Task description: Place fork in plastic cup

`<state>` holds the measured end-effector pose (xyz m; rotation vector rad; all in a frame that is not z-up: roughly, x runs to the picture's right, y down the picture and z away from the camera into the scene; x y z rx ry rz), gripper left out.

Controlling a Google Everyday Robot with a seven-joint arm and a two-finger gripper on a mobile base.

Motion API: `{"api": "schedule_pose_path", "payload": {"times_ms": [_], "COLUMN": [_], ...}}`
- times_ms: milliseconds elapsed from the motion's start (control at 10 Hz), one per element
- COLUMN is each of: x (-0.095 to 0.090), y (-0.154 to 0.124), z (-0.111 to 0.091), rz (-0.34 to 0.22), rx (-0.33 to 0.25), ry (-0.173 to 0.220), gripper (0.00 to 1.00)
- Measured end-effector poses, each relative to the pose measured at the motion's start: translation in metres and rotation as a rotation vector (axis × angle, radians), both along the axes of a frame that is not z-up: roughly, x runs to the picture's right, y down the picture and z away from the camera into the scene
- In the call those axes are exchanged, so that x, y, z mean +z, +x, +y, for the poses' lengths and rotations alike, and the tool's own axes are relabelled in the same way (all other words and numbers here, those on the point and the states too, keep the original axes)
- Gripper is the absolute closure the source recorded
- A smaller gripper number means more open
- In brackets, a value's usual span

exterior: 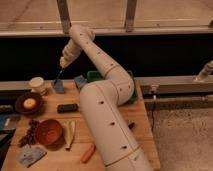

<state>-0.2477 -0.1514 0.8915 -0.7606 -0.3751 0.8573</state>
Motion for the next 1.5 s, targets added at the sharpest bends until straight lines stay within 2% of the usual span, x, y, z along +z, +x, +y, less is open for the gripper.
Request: {"api": "schedule_pose_path", "payload": {"times_ms": [400, 1500], "x": [0.0112, 0.0118], "y": [0.0013, 0.0011], "z": [-0.0049, -0.0047], "rz": [0.029, 0.032], "rx": [-0.009, -0.011], "ry": [0.02, 0.021], "gripper": [1.0, 1.0]}}
